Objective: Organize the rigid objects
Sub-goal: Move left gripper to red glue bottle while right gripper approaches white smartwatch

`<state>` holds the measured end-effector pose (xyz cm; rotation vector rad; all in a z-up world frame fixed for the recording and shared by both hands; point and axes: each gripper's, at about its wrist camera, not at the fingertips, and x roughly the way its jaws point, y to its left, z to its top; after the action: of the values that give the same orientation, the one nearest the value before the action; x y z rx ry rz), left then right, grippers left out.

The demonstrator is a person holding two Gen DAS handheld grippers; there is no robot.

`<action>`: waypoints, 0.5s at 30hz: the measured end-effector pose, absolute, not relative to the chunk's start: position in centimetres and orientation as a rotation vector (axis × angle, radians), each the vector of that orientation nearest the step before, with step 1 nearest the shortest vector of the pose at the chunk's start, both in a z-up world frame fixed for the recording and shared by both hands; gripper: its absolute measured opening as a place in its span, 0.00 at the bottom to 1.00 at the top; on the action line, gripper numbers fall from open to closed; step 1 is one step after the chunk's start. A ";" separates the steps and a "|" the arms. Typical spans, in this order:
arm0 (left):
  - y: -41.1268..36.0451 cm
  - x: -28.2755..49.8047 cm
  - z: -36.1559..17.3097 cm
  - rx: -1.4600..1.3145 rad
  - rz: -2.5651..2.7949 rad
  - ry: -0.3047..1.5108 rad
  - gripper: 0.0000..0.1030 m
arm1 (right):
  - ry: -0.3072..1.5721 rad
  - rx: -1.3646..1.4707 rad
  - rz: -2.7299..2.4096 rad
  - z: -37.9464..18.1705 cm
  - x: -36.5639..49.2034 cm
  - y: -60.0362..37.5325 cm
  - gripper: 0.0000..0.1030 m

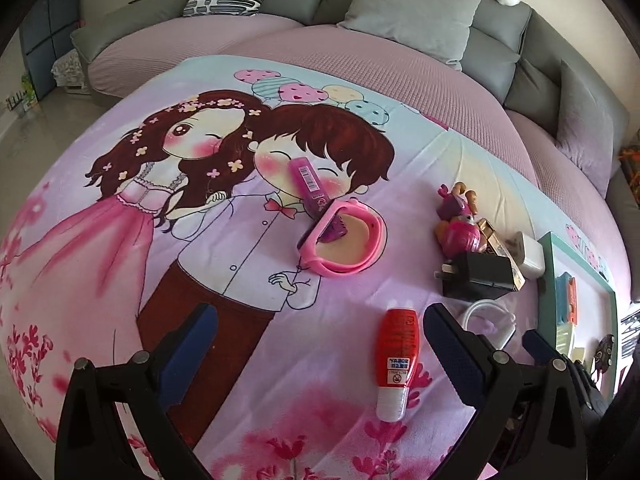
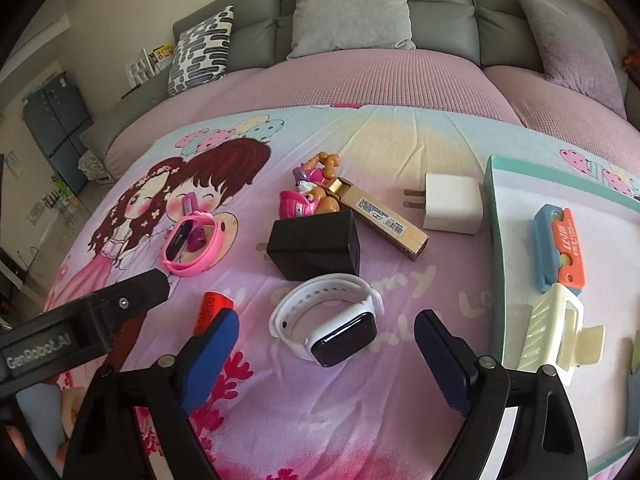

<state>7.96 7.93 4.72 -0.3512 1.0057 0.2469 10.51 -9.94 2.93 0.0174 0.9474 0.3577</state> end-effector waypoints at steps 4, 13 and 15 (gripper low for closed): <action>8.1 8.1 4.0 -0.375 0.241 1.034 0.99 | 0.960 -0.012 0.348 2.3 10.7 -9.6 0.84; 7.1 8.9 2.2 -0.386 0.181 1.089 0.99 | 0.972 -0.054 0.330 1.7 10.7 -9.4 0.75; 6.7 9.0 2.1 -0.380 0.169 1.092 0.99 | 0.976 -0.052 0.328 1.7 10.6 -9.7 0.71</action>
<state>9.04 6.70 2.06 -0.3804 1.0921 0.1693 10.64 -9.69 1.74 -0.0516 0.9762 0.3284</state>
